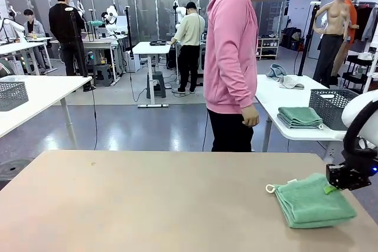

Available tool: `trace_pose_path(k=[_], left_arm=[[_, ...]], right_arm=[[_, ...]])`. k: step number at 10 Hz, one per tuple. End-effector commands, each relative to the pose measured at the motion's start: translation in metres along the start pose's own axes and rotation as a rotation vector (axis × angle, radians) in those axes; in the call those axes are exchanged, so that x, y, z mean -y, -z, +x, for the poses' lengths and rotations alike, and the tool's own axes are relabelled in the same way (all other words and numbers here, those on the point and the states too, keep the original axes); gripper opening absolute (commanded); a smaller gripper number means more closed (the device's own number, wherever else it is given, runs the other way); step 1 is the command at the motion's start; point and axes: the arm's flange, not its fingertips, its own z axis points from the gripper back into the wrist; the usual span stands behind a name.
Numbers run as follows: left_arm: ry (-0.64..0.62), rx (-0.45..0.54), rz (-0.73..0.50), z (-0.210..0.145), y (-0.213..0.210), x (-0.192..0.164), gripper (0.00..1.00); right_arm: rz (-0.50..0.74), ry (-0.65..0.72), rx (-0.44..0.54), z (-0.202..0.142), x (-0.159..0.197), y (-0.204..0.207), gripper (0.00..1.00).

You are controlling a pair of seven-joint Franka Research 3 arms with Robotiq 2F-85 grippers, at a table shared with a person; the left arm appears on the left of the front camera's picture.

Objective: Fold the towels and place them in the basket.
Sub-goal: Place the folded Towel with hook on the right side of the table, then when a person lays out a Towel with hook on the table, fold it in half twice.

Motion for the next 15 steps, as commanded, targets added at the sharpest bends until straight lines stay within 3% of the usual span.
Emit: trace_pose_path(k=[1,5,7,8,9,15], left_arm=[[0.02,-0.004,0.003,-0.001,0.001,0.0,0.91],[0.02,-0.004,0.003,-0.001,0.001,0.0,0.91],[0.02,-0.004,0.003,-0.001,0.001,0.0,0.91],[0.02,-0.004,0.003,-0.001,0.001,0.0,0.91],[0.02,-0.004,0.003,-0.001,0.001,0.0,0.91],[0.02,-0.004,0.003,-0.001,0.001,0.0,0.91]], right_arm=[[-0.062,0.034,-0.004,0.006,-0.004,-0.006,0.33],[-0.135,0.027,0.007,-0.006,-0.015,-0.011,1.0],[-0.154,0.034,0.017,-0.01,-0.023,-0.016,1.0],[-0.177,0.028,0.022,-0.01,-0.03,-0.015,0.85],[-0.12,0.014,0.002,-0.002,-0.011,-0.013,0.85],[-0.12,0.014,0.002,-0.002,-0.011,-0.013,0.85]])
